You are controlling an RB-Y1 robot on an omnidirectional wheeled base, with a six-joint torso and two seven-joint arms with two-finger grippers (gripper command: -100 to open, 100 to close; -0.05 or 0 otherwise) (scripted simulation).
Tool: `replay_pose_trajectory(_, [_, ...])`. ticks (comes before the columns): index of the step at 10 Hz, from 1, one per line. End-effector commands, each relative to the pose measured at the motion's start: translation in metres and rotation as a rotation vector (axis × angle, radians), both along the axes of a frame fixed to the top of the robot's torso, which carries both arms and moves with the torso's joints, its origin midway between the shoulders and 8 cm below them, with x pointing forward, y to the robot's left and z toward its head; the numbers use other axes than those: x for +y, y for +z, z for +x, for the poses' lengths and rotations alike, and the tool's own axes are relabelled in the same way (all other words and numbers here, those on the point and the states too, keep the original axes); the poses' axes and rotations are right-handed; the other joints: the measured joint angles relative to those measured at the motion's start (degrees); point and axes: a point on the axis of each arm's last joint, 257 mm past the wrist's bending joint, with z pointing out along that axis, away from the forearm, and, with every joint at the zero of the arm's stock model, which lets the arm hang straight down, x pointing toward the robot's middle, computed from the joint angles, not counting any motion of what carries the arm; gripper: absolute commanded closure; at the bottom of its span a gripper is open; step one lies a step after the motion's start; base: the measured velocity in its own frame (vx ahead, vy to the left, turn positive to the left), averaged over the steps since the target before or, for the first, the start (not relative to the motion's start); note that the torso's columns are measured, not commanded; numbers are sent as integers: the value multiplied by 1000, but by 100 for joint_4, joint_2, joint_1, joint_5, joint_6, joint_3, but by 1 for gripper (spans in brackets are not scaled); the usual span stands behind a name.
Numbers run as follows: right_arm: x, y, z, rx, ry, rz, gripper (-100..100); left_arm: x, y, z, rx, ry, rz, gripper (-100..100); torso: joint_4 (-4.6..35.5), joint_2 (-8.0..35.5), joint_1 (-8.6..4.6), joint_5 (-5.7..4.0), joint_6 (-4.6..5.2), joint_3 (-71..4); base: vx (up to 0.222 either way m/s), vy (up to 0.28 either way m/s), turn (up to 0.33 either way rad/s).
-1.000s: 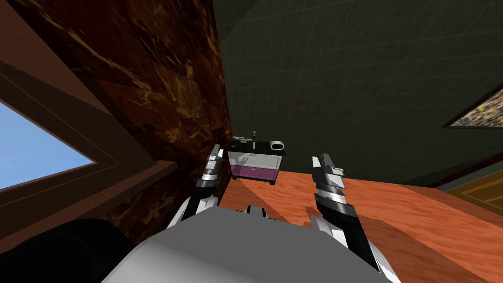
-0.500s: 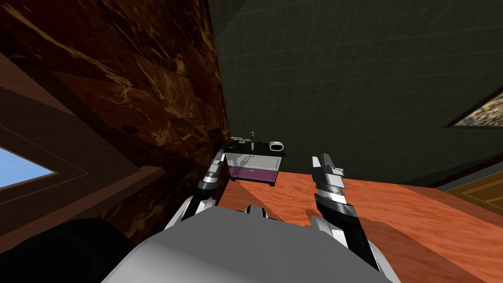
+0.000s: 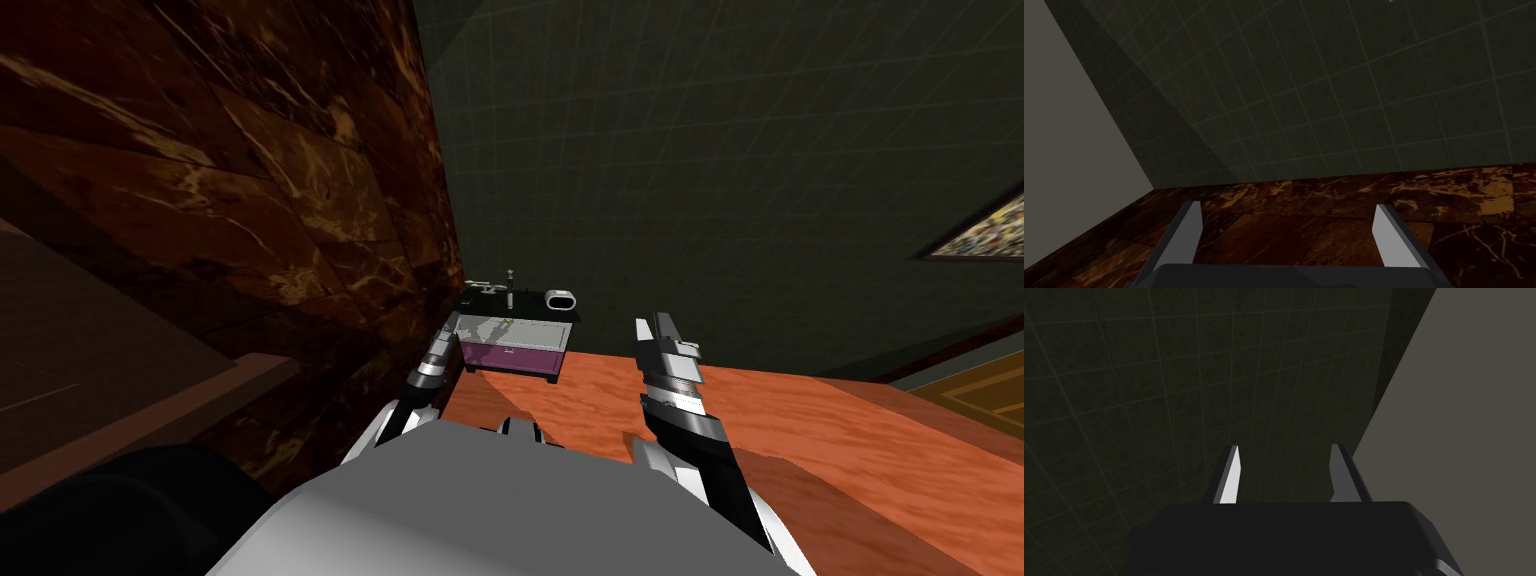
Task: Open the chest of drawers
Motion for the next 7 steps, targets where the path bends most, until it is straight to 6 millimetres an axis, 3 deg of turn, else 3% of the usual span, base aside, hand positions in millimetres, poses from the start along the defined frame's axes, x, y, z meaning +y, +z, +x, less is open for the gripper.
replay_pose_trajectory(1, [0, 0, 0, 0, 0, 0, 0, 6, -19, 1, 22, 2, 11, -100, -1, -4, -2, 0, 0, -2, 64, -20, -5])
replay_pose_trajectory(7, [0, 0, 0, 0, 0, 0, 0, 23, -72, 4, 82, 12, 40, -100, -3, -12, -10, -2, 1, -7, 97, -36, -19])
